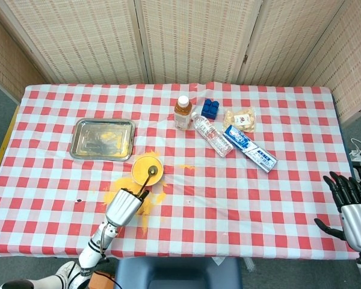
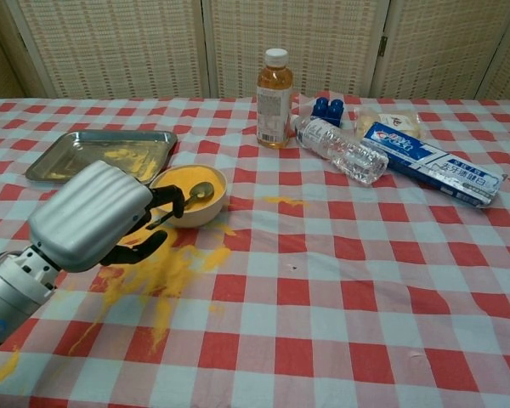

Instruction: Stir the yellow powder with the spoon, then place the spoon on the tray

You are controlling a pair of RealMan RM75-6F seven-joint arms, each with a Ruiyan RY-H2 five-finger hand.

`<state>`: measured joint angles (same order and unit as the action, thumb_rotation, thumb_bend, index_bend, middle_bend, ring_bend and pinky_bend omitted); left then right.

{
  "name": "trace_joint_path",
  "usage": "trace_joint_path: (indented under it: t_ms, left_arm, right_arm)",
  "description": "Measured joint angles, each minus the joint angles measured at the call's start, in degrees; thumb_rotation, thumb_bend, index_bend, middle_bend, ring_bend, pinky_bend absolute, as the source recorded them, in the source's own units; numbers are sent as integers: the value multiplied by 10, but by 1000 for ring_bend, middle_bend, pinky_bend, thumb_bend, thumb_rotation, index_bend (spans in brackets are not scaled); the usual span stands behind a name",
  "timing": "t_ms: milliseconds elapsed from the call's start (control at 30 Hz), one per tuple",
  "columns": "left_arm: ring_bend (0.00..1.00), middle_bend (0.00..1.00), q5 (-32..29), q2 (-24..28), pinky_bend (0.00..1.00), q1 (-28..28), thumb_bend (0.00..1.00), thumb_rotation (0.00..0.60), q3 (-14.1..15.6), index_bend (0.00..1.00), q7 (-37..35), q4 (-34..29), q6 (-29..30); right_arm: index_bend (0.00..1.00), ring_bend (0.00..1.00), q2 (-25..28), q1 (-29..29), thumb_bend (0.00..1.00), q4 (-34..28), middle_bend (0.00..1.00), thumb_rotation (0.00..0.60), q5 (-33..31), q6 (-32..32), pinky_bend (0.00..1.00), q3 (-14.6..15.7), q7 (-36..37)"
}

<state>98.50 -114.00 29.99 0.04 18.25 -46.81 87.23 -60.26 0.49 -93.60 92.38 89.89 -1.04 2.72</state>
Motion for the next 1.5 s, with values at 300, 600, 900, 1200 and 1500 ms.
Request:
trace_joint_path:
  t_ms: [300,600,900,1200,1500]
  left_arm:
    - [1000,1000,-11,-2,1000,-1,419,600,-8,438,10,7,-15]
    - [1000,1000,-11,-3,1000,-2,419,600,-10,466,9,16,-9]
    - [1000,1000,-13,-2,1000,-4,418,600,-12,469,10,19,-7]
    - [1000,1000,-14,-2,1000,-5,433,600,-14,496,12,25,-2]
    - [1000,1000,-13,0,1000,-7,433,600,-13,491,15,35,4]
  right_arm:
    - [0,0,2,-2,65,0,0,600,1,5,0,0,4]
    - [0,0,1,-2,64,0,0,600,2,4,0,1,2]
    - [0,0,1,-2,64,0,0,600,2,4,0,1,2]
    - [0,0,2,-2,65,0,0,600,2,4,0,1,2]
    - [0,0,4,-2,64,-2,0,600,8,3,0,5,7]
